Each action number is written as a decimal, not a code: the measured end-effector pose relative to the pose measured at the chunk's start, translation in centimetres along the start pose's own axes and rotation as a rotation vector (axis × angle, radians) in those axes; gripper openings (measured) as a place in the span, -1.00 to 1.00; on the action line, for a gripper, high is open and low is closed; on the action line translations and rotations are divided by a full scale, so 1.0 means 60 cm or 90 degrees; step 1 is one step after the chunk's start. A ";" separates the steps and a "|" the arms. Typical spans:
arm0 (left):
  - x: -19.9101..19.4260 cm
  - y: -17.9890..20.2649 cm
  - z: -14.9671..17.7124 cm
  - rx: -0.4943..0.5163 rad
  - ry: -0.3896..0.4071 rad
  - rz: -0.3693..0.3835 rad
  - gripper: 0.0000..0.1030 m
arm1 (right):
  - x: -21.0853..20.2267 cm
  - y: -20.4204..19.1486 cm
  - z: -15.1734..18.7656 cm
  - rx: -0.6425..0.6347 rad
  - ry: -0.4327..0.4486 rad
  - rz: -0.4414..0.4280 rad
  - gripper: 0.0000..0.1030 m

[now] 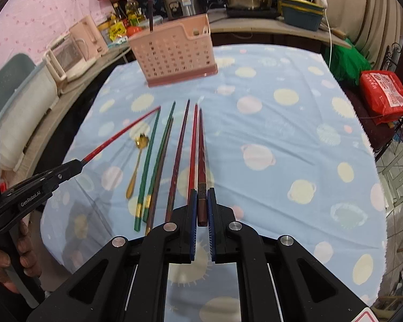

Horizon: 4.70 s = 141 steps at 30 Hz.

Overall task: Organize utensils
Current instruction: 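Lift and carry both chopsticks over the pink utensil holder with both tools, then open both tools to drop the chopsticks into the holder, then move both open tools back toward the remaining chopsticks and gold spoon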

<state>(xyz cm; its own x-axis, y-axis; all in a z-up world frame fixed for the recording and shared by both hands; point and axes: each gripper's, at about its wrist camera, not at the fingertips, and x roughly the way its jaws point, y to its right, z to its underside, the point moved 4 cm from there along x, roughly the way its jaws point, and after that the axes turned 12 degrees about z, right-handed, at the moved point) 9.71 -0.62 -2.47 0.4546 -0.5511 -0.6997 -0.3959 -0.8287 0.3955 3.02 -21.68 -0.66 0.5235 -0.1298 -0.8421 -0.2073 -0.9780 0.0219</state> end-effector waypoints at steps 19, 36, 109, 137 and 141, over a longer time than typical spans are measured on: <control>-0.084 0.038 -0.176 0.053 0.138 -0.009 -0.87 | -0.091 0.032 -0.166 0.024 0.151 0.003 -0.86; -0.121 0.073 -0.375 0.113 0.240 -0.022 -0.87 | -0.116 0.030 -0.368 0.038 0.251 -0.008 -0.86; -0.035 0.011 -0.314 0.077 0.172 -0.091 0.14 | -0.008 -0.010 -0.294 0.041 0.183 0.020 -0.42; 0.099 -0.016 0.077 0.015 -0.059 -0.070 0.10 | 0.093 -0.045 0.085 -0.014 -0.037 0.009 -0.45; 0.105 -0.011 0.085 0.015 -0.060 -0.064 0.06 | 0.095 -0.055 0.089 -0.025 -0.038 0.005 -0.61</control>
<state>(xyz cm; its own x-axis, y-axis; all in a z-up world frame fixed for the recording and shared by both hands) 8.79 -3.05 -10.17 0.4157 -0.4533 -0.7885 -0.3713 -0.8760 0.3078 2.28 -18.35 -8.39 0.4714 -0.1291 -0.8724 -0.1779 -0.9828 0.0493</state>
